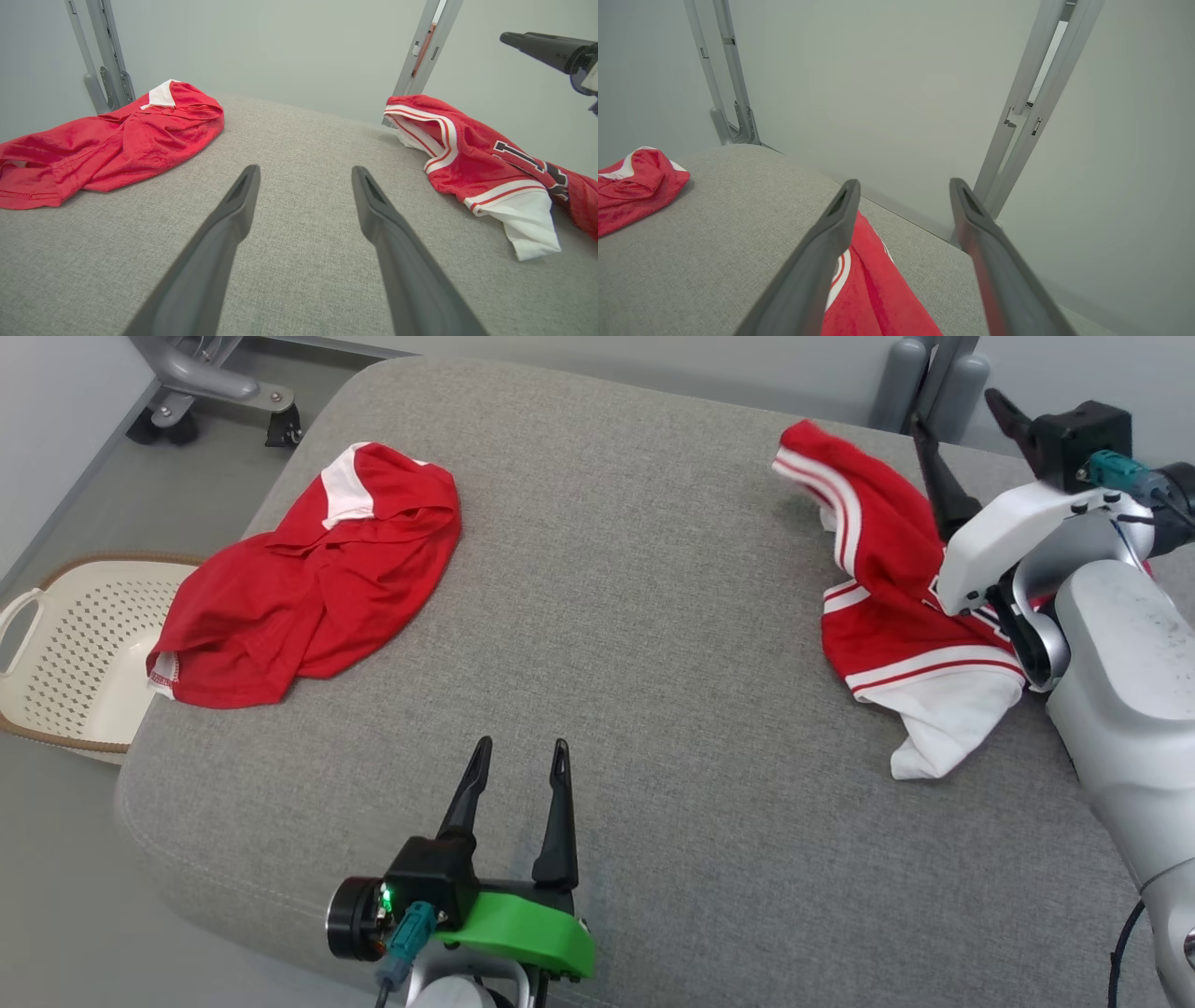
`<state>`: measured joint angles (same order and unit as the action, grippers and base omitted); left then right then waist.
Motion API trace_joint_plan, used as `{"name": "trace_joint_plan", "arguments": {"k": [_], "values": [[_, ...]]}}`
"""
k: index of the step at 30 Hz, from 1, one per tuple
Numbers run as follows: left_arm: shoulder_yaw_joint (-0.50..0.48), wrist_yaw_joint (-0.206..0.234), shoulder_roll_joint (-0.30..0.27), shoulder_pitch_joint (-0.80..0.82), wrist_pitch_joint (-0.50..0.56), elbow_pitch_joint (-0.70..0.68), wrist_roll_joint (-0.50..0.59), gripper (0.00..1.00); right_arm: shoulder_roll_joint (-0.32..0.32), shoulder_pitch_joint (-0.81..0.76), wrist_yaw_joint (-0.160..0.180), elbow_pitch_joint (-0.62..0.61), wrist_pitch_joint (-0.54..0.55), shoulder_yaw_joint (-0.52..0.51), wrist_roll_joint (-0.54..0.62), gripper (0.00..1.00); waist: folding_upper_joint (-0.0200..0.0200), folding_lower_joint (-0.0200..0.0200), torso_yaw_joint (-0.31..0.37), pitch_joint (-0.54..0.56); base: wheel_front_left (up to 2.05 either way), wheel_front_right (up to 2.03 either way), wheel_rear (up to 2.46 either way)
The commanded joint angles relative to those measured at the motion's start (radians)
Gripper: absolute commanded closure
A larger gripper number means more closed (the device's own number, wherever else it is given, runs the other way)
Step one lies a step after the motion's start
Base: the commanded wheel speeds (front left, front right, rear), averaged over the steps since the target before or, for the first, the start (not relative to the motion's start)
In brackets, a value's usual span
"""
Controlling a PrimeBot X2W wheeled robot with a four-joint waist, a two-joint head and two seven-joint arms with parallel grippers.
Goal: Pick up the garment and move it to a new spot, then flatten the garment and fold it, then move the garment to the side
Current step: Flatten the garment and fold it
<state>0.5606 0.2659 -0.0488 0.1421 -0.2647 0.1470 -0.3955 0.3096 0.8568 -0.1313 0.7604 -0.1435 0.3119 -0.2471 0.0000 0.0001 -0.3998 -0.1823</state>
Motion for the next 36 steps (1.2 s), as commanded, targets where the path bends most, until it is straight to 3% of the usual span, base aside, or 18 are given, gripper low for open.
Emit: {"name": "trace_joint_plan", "arguments": {"k": [1, 7, 14, 20, 27, 31, 36], "values": [[-0.008, 0.007, -0.003, 0.012, 0.000, -0.003, -0.012, 0.00, -0.001, 0.015, 0.001, 0.020, -0.025, -0.001, -0.009, 0.00, 0.0000, -0.0001, 0.007, 0.005, 0.00, 0.00, 0.00], [-0.047, -0.003, -0.003, 0.012, 0.000, -0.004, -0.007, 0.00, -0.011, -0.024, 0.001, 0.031, -0.093, 0.054, -0.071, 0.00, 0.0000, -0.0001, 0.075, 0.047, 0.00, 0.00, 0.00], [-0.097, -0.025, -0.004, -0.003, 0.000, -0.006, 0.001, 0.00, 0.042, -0.195, 0.001, -0.170, -0.121, 0.132, -0.204, 0.00, 0.0000, -0.0001, 0.194, 0.112, 0.00, 0.00, 0.00], [-0.130, -0.033, -0.004, -0.019, 0.000, -0.018, -0.005, 0.00, 0.084, -0.424, 0.001, -0.435, -0.122, 0.042, -0.195, 0.00, 0.0000, -0.0001, 0.288, 0.143, 0.00, 0.00, 0.00], [-0.152, -0.038, -0.004, -0.035, 0.000, -0.014, -0.003, 0.00, 0.023, -0.687, 0.001, -0.658, -0.123, -0.130, -0.128, 0.00, 0.0000, -0.0001, 0.364, 0.155, 0.00, 0.00, 0.00], [-0.161, -0.042, -0.004, -0.047, 0.000, -0.013, 0.000, 0.00, -0.031, -0.791, 0.001, -0.735, -0.123, -0.209, -0.107, 0.00, 0.0000, -0.0001, 0.388, 0.155, 0.00, 0.00, 0.00], [-0.185, -0.042, -0.004, -0.058, 0.000, -0.021, -0.012, 0.00, -0.062, -0.841, 0.001, -0.758, -0.123, -0.225, -0.078, 0.00, 0.0000, -0.0001, 0.407, 0.154, 0.00, 0.00, 0.00]]}}
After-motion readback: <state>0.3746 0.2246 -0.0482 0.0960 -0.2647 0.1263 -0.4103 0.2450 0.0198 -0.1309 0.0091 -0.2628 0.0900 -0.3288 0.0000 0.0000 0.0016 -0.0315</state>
